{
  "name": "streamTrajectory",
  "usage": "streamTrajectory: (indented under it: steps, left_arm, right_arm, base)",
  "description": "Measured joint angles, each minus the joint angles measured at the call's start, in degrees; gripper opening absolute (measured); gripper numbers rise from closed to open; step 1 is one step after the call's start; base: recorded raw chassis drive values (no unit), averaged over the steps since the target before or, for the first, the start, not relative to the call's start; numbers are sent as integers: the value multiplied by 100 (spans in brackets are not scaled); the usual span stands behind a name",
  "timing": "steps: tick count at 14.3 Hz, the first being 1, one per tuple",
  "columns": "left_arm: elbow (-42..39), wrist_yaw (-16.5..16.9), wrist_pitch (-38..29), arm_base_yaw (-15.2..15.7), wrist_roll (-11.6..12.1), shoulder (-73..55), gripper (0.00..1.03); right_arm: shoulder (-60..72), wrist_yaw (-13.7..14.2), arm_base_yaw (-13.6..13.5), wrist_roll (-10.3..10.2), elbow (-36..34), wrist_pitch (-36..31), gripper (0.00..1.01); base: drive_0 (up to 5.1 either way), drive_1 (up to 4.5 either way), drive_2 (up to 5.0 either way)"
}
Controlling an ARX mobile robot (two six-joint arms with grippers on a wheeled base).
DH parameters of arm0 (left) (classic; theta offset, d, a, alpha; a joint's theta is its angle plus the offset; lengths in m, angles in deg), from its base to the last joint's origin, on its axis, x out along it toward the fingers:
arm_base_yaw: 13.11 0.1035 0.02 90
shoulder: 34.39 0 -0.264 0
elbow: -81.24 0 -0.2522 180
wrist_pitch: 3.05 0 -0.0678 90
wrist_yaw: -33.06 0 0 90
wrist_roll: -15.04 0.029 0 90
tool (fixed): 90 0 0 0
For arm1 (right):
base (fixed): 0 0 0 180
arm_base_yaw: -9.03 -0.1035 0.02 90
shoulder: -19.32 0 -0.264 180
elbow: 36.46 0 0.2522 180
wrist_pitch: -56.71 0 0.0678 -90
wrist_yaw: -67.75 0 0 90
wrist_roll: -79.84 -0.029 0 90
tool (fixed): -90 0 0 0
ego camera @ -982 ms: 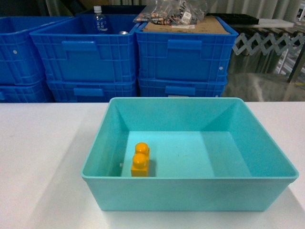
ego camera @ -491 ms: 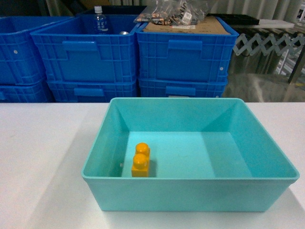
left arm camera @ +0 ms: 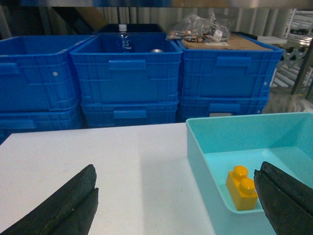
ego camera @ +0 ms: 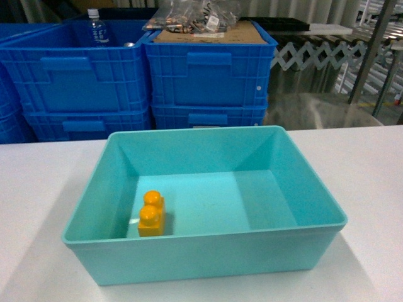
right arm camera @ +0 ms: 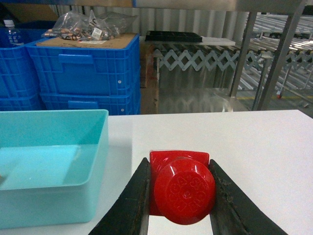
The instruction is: Pick red block from blue box to shelf
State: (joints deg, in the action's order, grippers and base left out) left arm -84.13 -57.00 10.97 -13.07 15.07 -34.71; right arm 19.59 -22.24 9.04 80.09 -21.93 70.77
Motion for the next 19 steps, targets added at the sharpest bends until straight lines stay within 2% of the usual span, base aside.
streamTrajectory:
  steps: [19]
  left_arm:
    - [0,0,0,-4,0,0,98]
  right_arm:
    - [0,0,0,0,0,0,25]
  base:
    - [-152,-152,-152]
